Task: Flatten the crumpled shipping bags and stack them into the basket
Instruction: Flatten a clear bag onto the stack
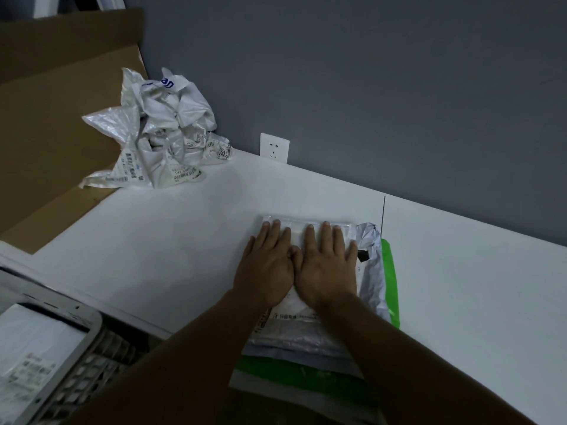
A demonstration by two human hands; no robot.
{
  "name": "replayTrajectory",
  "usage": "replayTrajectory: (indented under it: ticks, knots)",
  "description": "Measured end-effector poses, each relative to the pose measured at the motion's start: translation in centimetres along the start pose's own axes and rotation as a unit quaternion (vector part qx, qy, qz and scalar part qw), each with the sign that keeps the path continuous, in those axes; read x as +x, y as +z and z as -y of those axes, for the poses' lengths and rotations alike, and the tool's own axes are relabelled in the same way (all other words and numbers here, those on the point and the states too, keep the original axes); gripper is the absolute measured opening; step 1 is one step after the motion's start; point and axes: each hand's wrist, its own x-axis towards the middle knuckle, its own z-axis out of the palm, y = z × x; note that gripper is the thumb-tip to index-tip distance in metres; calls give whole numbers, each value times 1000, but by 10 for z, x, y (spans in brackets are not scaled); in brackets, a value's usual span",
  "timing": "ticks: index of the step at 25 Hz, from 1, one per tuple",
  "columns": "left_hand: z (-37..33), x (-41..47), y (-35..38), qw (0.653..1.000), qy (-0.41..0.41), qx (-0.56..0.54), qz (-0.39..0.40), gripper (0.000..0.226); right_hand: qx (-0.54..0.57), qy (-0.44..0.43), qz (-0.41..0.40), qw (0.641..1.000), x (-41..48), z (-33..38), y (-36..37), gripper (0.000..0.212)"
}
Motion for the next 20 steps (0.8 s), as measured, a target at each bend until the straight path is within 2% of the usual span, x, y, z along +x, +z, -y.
replayTrajectory:
  ticks: [15, 20]
  knots:
    - [2, 7, -3, 997, -46, -63, -17, 58, 2, 14, -26, 1000, 0, 0, -7, 70]
    - [15, 3, -33, 982, -104, -140, -68, 58, 20, -13, -38, 999, -2, 14, -30, 68]
